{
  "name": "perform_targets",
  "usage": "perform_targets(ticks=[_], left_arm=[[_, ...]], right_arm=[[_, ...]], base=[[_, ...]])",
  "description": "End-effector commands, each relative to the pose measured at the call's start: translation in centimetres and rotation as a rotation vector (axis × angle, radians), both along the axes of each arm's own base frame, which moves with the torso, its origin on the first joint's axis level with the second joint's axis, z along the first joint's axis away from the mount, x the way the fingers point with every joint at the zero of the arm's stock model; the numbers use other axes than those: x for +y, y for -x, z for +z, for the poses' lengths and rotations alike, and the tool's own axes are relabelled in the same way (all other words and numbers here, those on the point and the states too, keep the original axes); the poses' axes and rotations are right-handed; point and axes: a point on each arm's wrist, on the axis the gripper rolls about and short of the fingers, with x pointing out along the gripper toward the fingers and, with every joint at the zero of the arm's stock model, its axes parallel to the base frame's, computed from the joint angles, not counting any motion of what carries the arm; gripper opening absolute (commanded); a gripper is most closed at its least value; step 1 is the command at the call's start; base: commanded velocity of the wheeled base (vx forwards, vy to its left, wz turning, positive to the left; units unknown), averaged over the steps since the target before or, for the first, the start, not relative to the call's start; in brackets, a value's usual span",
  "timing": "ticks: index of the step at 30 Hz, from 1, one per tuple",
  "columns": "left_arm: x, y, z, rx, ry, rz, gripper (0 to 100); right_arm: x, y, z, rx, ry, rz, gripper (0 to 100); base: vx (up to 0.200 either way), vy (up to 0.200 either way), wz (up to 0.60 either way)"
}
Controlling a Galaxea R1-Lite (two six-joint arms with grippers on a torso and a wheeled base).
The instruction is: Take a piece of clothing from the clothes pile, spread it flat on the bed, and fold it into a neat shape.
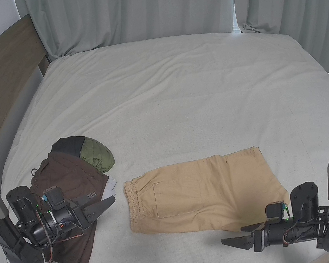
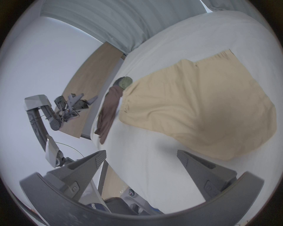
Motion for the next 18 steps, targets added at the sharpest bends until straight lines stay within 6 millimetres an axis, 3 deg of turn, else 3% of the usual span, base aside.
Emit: perform_targets(ticks=[1,6,13,18], left_arm=[[-0.1,0.3,0.4,-0.014,0.002,-0.007,100],[-0.2,0.2,0.4,-0.01,0.008,-0.013,100],[-0.3,0.3,0.4,0.011,0.03,-0.021,100],[-0.6,0.3,0.0,0.033,0.032,-0.033,100]], right_arm=[[0.3,-0.5,2.5,-0.098,-0.088,0.023,100],[-0.8,-1.3,3.9,-0.134,-0.16,0.052,100],[-3.8,-2.5,5.7,-0.185,-0.244,0.068,100],[-4.6,-2.9,6.0,-0.195,-0.254,0.056,100]], base=[[0.0,0.0,0.0],[0.0,0.0,0.0],[0.0,0.0,0.0],[0.0,0.0,0.0]])
